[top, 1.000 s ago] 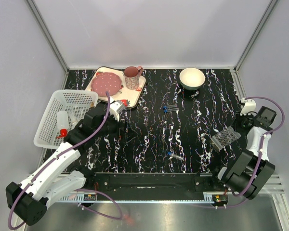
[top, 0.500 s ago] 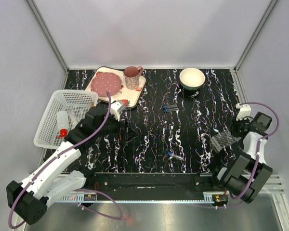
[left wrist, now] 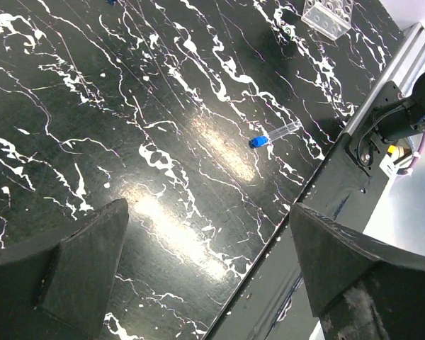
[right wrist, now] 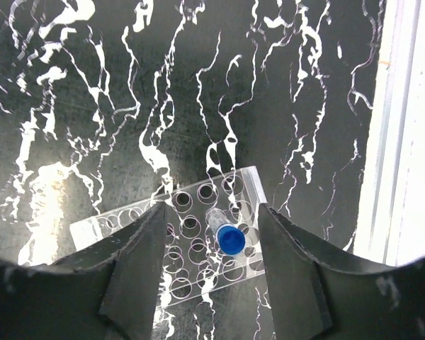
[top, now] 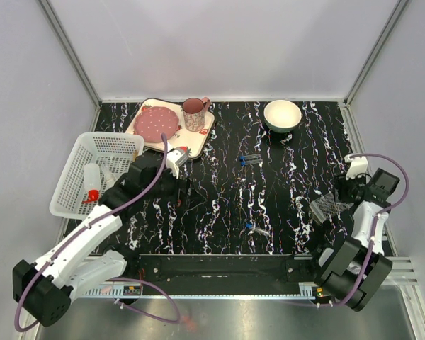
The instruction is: Organize the chemistry lab equipment
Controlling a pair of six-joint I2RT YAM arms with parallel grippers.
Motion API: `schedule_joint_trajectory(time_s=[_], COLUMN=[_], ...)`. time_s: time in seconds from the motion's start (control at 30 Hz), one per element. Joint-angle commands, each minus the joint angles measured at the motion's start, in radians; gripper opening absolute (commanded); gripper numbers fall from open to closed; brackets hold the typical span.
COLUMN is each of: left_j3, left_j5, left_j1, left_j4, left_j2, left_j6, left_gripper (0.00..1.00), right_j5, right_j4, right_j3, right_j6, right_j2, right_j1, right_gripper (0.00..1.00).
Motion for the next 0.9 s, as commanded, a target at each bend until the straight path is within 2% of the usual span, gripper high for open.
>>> schedule_joint_trajectory(time_s=[0.0, 0.17, 0.2, 0.27, 0.4, 0.5, 0.87], left_j3=[0.003, 0.019, 0.022, 0.039, 0.079, 0.128, 0.414], left_j5=[0.058, -0.017, -0.047, -0.078, -0.184, -0.228, -0.337], left_j1=[-0.006, -0.113, -0.132, -0.190, -0.297, -0.365, -0.584], left_j4=[0.056, 0.056, 0.058, 0.059, 0.061, 0.061, -0.001], left_j2=[0.017, 0.035, 0.043, 0.073, 0.159, 0.262, 0.705], left_j6=[0.001, 0.064, 0.074, 0.113, 0.185, 0.243, 0.424], left_gripper=[0.99, 0.99, 0.99, 0.99, 0.99, 0.99, 0.98], right_j5=[-0.075, -0.165, -0.213, -0.271, -0.505, -0.616, -0.736], right_j4=[-0.066, -0.241, -0.271, -0.373, -0.537, -0.615, -0.646], right_j3=[0.122, 0.241, 0.282, 0.327, 0.417, 0.433, 0.425], right_j6=[-0.005, -0.008, -0.008, -0.012, -0.026, -0.029, 0.018], right_j2=[-0.066, -0.065, -0.062, -0.048, -0.026, -0.013, 0.108], right_j1=[-0.004, -0.004, -0.004, -0.004, -0.002, -0.002, -0.001], right_gripper=[0.64, 0.85, 0.93, 1.00, 1.00, 1.00, 1.00])
